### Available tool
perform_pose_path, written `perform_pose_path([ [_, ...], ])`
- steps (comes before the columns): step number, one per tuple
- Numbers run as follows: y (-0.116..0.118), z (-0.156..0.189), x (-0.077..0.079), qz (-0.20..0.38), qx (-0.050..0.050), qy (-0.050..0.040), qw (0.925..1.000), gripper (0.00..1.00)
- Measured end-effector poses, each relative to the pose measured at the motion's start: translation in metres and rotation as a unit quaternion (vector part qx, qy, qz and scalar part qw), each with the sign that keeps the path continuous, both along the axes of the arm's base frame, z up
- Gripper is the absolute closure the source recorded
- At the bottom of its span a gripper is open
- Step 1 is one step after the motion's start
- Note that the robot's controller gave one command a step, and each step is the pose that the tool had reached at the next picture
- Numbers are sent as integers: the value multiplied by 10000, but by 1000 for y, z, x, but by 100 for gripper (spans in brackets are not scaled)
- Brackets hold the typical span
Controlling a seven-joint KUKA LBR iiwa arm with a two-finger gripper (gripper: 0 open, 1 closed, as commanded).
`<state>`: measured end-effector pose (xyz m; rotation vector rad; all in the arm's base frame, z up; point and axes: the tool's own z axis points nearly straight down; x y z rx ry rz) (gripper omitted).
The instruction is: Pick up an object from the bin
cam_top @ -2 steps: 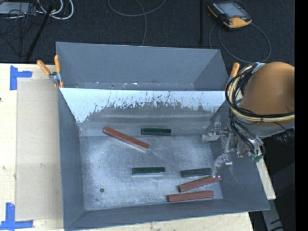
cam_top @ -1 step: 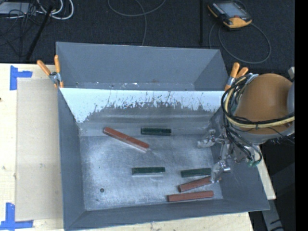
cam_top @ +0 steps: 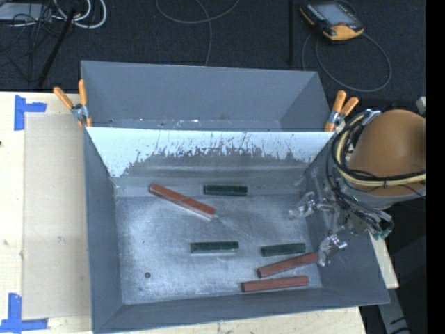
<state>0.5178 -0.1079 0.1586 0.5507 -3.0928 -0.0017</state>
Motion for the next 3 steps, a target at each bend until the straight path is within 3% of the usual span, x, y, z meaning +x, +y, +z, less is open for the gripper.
perform_pose_path([
  [1,10,-5,17,473,-2,-9,9989,0],
  [2,7,-63,-2,1590,-5,-13,9873,0],
  [3,6,-85,16,2444,11,-7,9697,100],
])
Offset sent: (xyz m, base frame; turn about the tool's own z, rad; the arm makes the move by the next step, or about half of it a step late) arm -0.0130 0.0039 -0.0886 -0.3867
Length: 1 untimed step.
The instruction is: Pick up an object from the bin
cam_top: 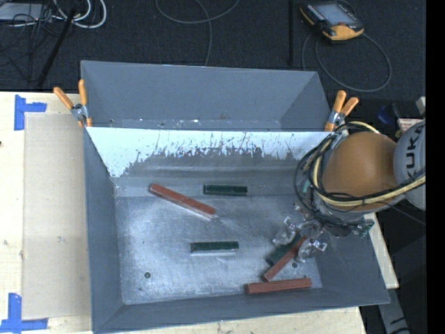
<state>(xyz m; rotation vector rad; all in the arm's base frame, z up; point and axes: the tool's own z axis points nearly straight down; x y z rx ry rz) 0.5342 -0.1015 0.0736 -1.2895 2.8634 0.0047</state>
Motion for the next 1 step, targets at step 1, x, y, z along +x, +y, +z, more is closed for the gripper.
perform_pose_path([
  [1,0,0,0,0,0,0,10000,100],
])
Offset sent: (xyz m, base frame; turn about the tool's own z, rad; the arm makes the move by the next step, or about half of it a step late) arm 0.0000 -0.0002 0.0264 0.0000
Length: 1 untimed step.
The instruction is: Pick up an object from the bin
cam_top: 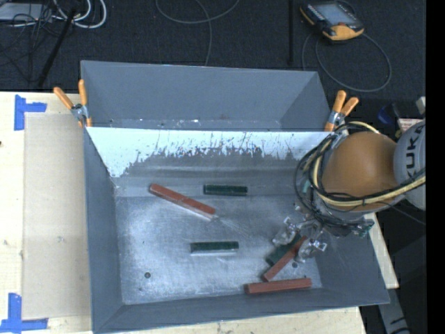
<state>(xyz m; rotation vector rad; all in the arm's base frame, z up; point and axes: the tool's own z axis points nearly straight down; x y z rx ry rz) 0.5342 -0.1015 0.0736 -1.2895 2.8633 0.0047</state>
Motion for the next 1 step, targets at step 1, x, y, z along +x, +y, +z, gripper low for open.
perform_pose_path([
  [1,0,3,-1,1,0,-3,10000,100],
])
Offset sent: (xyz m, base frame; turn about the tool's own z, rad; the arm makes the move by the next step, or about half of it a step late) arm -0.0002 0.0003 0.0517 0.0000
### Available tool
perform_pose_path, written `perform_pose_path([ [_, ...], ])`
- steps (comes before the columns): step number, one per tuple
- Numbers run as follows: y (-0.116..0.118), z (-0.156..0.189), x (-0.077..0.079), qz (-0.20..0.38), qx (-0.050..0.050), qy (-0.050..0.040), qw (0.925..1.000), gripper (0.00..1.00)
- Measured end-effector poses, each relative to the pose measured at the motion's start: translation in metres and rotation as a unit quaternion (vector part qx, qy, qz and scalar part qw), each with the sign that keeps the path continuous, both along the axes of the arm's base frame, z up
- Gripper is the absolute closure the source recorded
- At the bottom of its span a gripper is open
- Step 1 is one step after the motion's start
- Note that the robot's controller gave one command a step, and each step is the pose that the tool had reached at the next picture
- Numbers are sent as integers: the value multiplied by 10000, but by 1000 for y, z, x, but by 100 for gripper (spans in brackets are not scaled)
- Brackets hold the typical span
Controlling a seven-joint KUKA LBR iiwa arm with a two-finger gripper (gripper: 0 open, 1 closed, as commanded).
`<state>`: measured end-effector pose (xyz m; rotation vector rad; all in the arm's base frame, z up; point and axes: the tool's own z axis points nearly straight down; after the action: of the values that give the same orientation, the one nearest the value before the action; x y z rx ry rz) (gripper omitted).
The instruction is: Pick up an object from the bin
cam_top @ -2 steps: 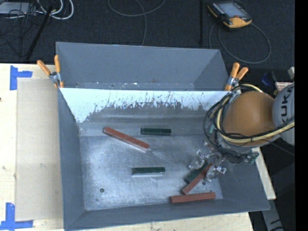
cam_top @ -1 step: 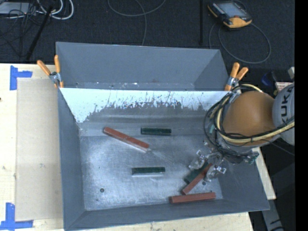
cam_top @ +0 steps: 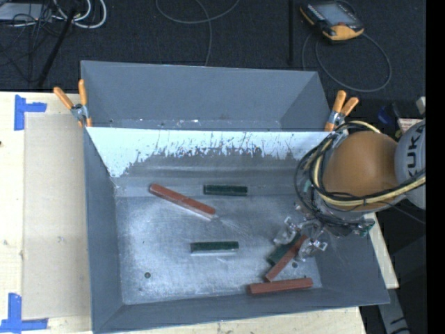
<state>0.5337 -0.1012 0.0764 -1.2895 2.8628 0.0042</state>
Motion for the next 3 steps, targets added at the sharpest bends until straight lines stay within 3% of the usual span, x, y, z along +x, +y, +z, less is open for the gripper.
perform_pose_path([
  [3,1,40,-1,-10,2,27,10000,100],
])
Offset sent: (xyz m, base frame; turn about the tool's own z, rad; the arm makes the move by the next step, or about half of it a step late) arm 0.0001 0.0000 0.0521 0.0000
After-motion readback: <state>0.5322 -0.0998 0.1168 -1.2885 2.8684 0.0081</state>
